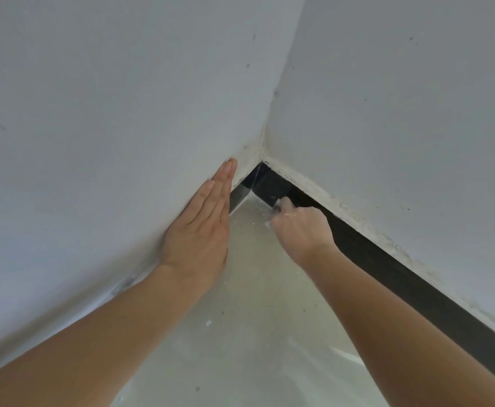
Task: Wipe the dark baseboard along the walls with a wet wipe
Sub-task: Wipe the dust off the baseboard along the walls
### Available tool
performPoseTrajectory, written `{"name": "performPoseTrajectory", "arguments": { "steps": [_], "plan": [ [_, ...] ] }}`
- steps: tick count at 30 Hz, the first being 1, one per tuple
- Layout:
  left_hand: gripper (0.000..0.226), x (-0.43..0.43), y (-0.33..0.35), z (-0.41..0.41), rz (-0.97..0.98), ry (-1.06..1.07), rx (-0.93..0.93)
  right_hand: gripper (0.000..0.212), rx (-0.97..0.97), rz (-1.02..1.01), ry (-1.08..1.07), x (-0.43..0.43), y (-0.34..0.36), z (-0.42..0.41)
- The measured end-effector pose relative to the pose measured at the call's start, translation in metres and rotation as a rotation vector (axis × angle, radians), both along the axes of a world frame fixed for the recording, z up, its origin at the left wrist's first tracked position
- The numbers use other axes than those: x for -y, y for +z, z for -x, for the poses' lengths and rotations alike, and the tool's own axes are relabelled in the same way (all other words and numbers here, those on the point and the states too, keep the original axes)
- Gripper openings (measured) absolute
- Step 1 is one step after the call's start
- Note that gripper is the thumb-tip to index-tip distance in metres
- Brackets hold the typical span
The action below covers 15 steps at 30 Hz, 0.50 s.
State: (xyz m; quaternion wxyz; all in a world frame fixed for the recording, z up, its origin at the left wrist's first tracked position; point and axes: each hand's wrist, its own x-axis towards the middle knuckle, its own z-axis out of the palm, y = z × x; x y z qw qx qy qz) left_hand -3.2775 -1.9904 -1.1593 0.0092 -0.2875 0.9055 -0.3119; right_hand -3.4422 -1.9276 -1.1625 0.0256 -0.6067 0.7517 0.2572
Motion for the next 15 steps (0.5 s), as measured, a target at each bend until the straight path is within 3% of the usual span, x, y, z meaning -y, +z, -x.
{"name": "performPoseTrajectory", "arguments": {
  "steps": [3, 5, 8, 12, 15],
  "plan": [
    [0.071, 0.0, 0.0, -0.001, -0.01, -0.004, -0.011, 0.033, 0.048, -0.017, -0.008, 0.0, 0.007, -0.006],
    [0.071, 0.001, -0.001, -0.001, -0.01, -0.003, -0.009, 0.036, -0.06, 0.095, 0.067, 0.008, 0.014, -0.008],
    [0.072, 0.002, 0.0, -0.001, -0.019, -0.006, -0.014, 0.019, -0.18, 0.295, 0.126, 0.027, 0.039, -0.009],
    [0.072, 0.002, -0.001, -0.001, -0.016, -0.008, -0.026, 0.036, 0.019, 0.16, 0.078, 0.033, 0.019, -0.006],
    [0.072, 0.001, -0.003, -0.001, -0.003, -0.018, -0.038, 0.032, 0.077, 0.067, -0.015, 0.023, -0.005, -0.005]
  ]
}}
